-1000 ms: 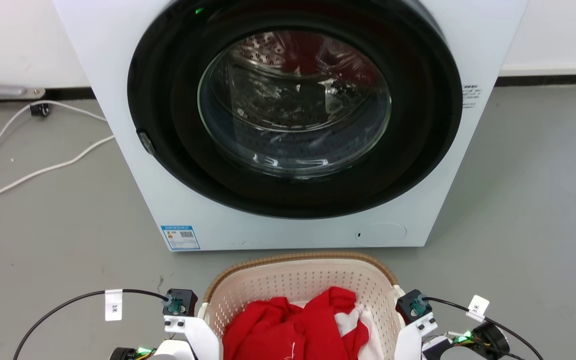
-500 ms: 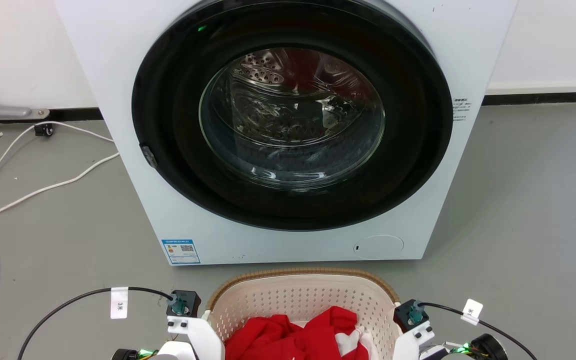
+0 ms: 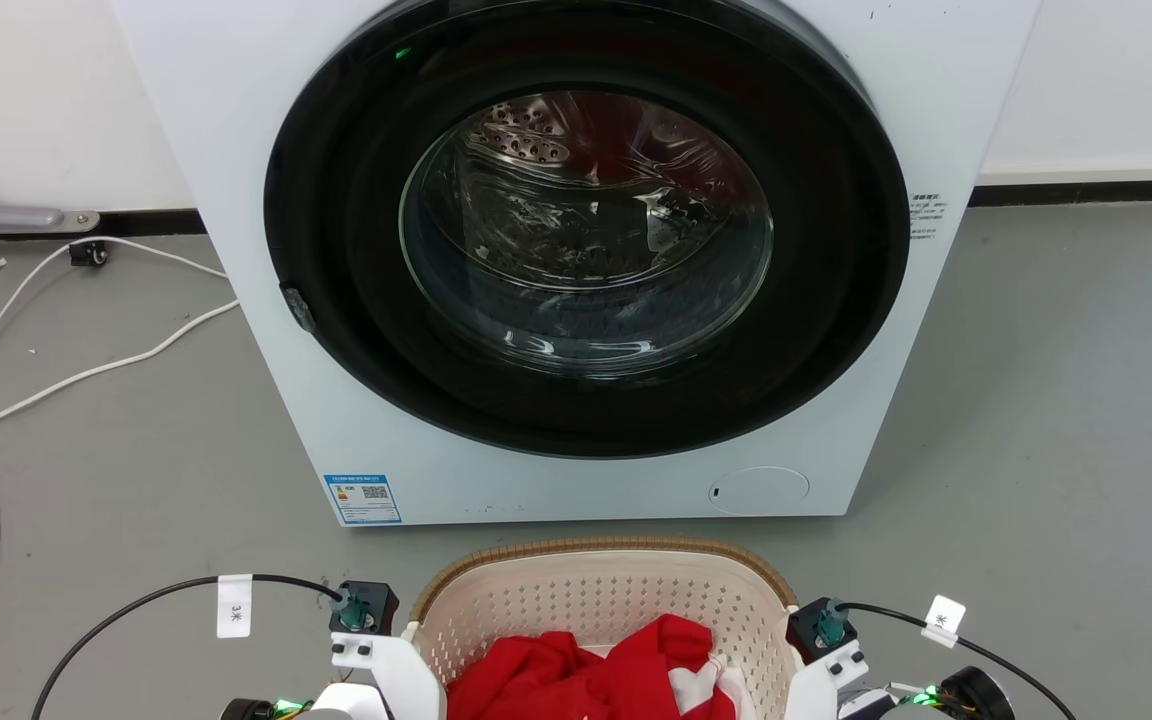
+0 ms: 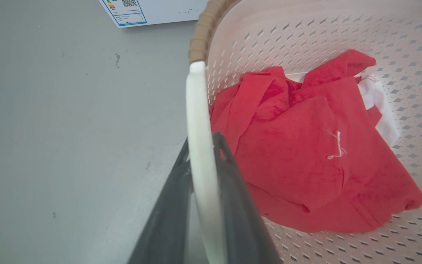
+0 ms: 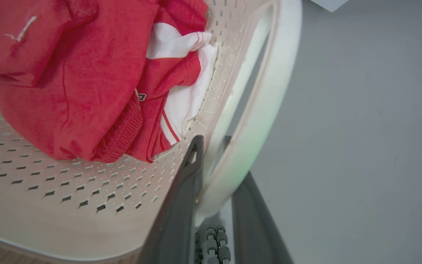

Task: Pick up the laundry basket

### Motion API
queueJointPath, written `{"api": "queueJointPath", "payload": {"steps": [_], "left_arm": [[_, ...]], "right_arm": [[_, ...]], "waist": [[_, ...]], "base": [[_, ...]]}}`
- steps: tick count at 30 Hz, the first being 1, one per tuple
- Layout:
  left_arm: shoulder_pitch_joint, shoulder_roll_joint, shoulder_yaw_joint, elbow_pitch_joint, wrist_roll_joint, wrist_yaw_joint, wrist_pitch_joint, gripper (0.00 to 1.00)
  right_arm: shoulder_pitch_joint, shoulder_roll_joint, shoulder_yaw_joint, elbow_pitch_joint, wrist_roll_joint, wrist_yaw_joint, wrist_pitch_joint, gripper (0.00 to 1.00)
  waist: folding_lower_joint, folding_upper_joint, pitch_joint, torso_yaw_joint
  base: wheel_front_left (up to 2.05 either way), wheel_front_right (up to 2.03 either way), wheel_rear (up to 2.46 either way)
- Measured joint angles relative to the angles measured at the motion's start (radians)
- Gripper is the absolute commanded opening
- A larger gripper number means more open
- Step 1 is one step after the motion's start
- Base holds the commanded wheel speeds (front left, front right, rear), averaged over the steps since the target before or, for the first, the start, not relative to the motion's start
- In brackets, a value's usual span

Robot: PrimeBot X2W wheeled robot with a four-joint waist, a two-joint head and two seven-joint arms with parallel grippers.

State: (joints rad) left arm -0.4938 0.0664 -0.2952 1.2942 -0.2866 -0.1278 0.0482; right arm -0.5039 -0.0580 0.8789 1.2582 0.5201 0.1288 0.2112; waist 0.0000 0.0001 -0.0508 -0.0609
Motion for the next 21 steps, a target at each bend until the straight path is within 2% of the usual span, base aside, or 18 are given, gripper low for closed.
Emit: {"api": "queueJointPath", "payload": {"steps": [21], "left_arm": [[-0.001, 0.011, -0.034, 0.0, -0.034, 0.0, -0.007, 0.0]], "right_arm": [[-0.011, 0.001, 0.063, 0.013, 0.067, 0.0, -0.013, 0.0]], "waist": [[0.0001, 0.0, 0.006, -0.003]], "base": [[0.0, 0.0, 0.0]]}}
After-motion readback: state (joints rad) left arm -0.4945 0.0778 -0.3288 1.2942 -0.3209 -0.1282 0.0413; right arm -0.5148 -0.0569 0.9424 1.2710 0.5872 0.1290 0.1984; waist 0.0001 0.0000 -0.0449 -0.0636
